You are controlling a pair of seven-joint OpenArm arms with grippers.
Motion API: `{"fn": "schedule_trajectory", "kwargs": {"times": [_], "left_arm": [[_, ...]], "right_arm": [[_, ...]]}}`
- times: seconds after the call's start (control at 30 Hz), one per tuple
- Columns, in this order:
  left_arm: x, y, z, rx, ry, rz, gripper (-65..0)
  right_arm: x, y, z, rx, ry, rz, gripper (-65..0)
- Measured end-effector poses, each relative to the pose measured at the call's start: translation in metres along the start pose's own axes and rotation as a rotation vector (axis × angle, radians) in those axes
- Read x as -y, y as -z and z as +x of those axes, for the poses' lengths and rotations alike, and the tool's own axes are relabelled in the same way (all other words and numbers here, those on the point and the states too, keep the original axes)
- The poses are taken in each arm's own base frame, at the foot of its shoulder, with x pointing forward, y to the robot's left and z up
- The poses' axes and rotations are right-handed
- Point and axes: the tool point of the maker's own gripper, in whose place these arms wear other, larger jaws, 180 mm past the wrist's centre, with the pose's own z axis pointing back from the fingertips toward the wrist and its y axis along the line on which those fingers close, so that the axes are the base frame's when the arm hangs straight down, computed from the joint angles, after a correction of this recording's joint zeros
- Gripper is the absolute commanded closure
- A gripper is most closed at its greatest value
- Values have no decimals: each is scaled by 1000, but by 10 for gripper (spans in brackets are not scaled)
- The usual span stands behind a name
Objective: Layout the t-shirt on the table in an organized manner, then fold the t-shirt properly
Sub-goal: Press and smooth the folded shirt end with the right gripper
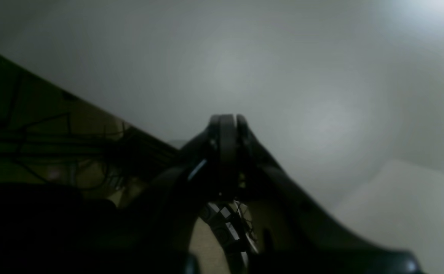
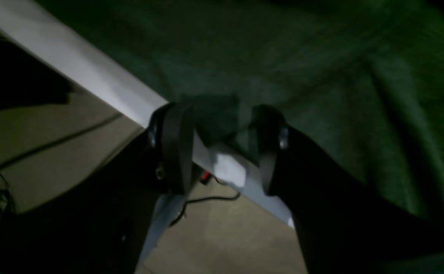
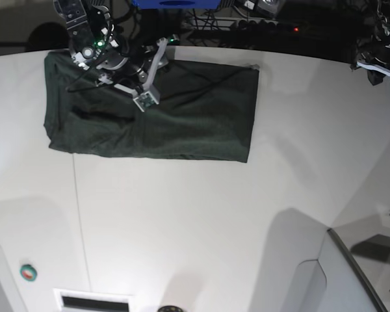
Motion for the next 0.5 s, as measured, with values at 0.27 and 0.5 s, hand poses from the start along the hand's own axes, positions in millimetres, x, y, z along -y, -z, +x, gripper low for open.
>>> {"fn": "schedule_trajectory", "kwargs": {"times": [0.27, 0.5], "left_arm": [[-12, 4, -6, -28, 7, 20, 0], [-12, 4, -6, -27, 7, 19, 0]], "right_arm": [[4, 10, -18, -55, 11, -5, -251], [-2, 14, -15, -51, 27, 8, -239]]}}
